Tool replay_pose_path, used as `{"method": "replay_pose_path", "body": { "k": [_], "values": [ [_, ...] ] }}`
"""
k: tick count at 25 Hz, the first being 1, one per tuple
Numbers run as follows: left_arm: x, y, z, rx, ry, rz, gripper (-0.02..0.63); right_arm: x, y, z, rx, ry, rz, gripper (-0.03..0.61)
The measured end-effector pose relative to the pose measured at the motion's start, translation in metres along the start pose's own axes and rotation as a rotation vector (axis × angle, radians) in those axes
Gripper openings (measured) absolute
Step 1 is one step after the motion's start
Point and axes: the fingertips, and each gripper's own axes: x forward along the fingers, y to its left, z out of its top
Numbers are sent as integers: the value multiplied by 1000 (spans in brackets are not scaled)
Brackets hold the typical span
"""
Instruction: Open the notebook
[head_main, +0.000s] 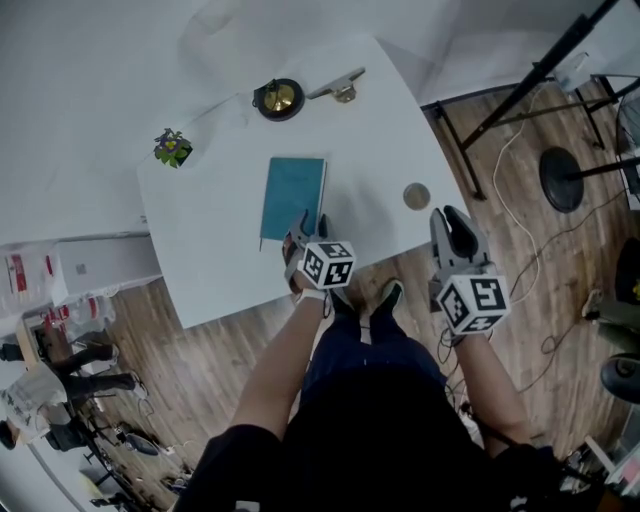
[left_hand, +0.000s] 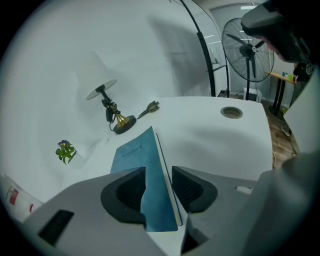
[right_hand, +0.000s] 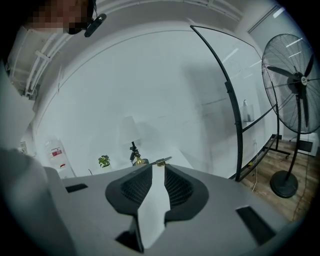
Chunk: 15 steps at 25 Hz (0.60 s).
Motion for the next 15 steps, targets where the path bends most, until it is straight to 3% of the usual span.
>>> {"method": "replay_pose_path", "body": {
  "k": [5, 15],
  "values": [
    [7, 3, -11, -39, 51, 20, 146, -3, -1, -3, -3, 7, 19, 74],
    [9, -2, -15, -13, 114, -12, 72, 0, 18, 5, -17, 6, 105, 40]
  ]
}}
